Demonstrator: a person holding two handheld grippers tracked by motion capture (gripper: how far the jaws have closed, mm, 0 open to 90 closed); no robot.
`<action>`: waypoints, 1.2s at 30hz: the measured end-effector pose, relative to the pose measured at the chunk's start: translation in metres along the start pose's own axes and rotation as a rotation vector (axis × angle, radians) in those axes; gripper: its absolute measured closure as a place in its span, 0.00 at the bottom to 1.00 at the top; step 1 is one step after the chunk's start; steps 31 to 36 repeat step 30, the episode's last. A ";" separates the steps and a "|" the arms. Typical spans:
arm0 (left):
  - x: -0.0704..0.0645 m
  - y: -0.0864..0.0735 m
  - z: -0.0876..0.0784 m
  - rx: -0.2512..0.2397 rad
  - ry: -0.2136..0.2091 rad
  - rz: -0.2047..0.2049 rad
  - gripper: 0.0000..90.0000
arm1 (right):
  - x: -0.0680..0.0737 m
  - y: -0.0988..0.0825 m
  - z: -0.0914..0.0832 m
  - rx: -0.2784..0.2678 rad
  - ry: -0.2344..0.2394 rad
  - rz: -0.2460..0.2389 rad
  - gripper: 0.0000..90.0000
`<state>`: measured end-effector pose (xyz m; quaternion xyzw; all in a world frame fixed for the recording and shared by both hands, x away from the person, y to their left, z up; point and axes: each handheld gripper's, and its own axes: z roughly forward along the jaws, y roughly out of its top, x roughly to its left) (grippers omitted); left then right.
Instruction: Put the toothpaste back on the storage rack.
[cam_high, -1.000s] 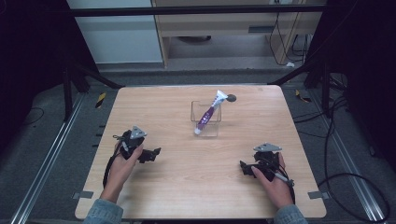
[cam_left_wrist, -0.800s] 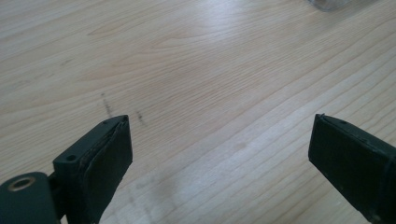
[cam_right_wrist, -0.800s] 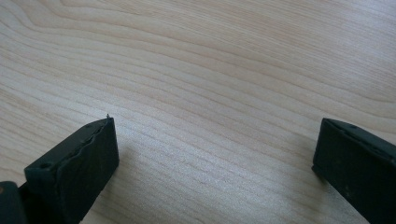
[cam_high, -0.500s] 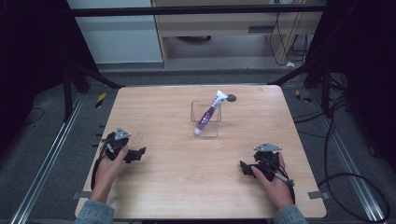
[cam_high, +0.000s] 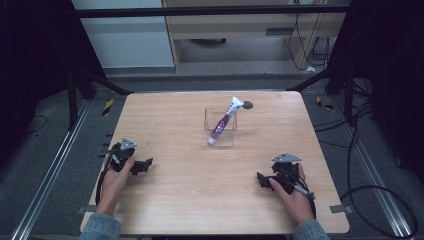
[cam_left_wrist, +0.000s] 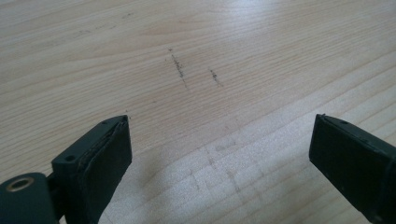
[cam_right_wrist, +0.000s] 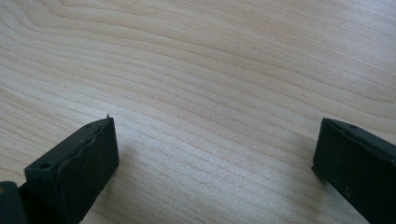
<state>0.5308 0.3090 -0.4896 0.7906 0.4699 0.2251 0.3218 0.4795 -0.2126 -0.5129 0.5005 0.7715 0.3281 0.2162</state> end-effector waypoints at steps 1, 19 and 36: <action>0.000 0.000 0.001 0.005 0.001 0.004 0.06 | 0.000 0.000 0.000 0.000 0.000 0.000 0.00; 0.003 -0.009 0.016 0.003 -0.009 -0.033 0.04 | 0.000 0.000 0.000 0.000 0.000 0.000 0.00; 0.002 -0.010 0.016 0.016 0.004 -0.049 0.00 | 0.000 0.000 0.000 0.000 0.000 0.000 0.00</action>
